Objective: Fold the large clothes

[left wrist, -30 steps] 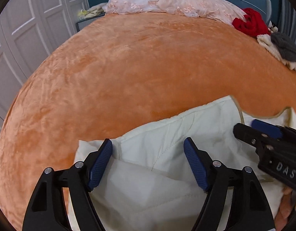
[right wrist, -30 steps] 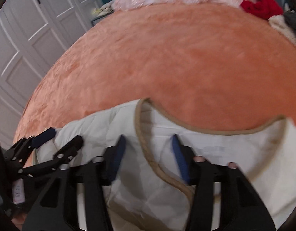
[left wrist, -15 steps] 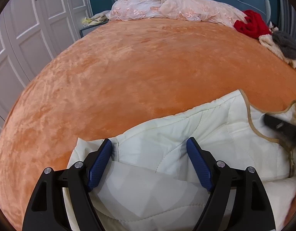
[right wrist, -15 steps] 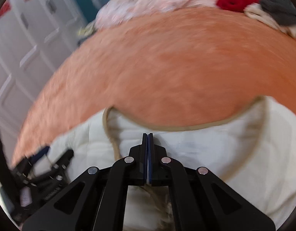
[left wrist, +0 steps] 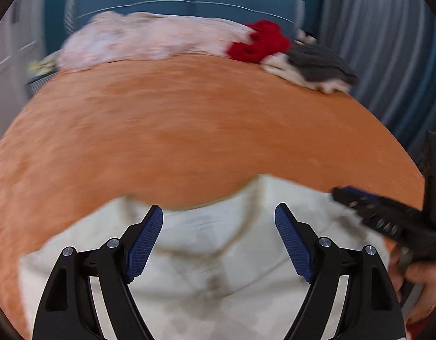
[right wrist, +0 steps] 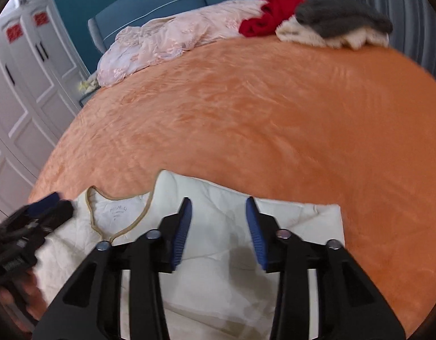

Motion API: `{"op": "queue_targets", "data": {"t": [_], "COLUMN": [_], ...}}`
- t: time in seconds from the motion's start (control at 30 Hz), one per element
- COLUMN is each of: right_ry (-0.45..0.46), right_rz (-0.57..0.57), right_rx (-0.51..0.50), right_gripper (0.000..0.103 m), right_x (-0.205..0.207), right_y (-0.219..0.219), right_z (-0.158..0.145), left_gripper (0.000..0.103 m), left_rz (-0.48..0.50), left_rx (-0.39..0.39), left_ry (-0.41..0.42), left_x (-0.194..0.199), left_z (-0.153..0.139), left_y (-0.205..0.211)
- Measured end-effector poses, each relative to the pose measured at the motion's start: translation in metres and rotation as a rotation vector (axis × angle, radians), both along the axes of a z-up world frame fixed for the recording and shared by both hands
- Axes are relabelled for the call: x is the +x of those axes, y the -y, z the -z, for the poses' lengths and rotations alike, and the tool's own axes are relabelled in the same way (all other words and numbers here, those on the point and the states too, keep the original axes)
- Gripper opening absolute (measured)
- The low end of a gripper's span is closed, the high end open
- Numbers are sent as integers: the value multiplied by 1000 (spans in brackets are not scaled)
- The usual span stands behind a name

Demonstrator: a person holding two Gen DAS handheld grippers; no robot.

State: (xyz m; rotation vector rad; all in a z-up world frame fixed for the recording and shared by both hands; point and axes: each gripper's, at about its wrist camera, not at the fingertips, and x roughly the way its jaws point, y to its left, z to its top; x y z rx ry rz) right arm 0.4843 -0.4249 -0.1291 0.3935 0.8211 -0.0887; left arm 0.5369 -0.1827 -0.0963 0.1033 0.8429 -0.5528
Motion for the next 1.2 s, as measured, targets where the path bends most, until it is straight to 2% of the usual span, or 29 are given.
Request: {"op": "queue_targets", "data": {"t": [0.07, 0.13, 0.3, 0.37, 0.4, 0.53, 0.63, 0.7, 0.73, 0.8, 0.87, 0.93, 0.97, 1.07, 1.17, 1.2], "right_ry": [-32, -68, -117, -116, -113, -75, -48, -24, -1, 34, 48, 29, 12, -51, -130, -107], "right_rz": [-18, -61, -89, -62, -51, 7, 115, 200, 199, 143, 52, -104, -170, -257, -255, -252], "right_rx": [27, 73, 40, 8, 0, -37, -72, -124, -150, -177, -172, -164, -148, -135, -151, -153], "right_gripper": [21, 19, 13, 2, 0, 0, 0, 3, 4, 5, 6, 11, 15, 15, 15, 15], "right_x": [2, 7, 10, 8, 7, 0, -6, -17, -22, -26, -24, -11, -3, 18, 29, 28], "right_y": [7, 8, 2, 3, 3, 6, 16, 23, 21, 8, -15, -58, -77, -117, -132, -131], "right_z": [9, 22, 48, 51, 52, 56, 49, 32, 20, -3, -20, -26, -21, 5, 46, 52], "left_gripper": [75, 60, 59, 64, 64, 66, 65, 64, 64, 64, 64, 64, 64, 64, 65, 66], "left_rz": [58, 86, 31, -1, -11, -29, -85, -161, -176, -179, -164, -125, -111, -114, -134, -140], "left_rx": [34, 92, 260, 234, 214, 171, 170, 129, 116, 118, 184, 249, 278, 338, 314, 298], "left_ry": [-15, -44, -62, -71, -77, -70, -38, -8, 2, 24, 69, 88, 81, 63, 21, 17], "left_x": [2, 7, 22, 25, 27, 27, 24, 21, 20, 18, 12, 5, 2, 2, 5, 6], "left_z": [13, 32, 79, 87, 90, 93, 84, 65, 58, 43, 33, 33, 38, 57, 79, 83], "left_y": [38, 68, 89, 83, 78, 72, 66, 42, 32, 6, -17, -33, -39, -49, -59, -61]}}
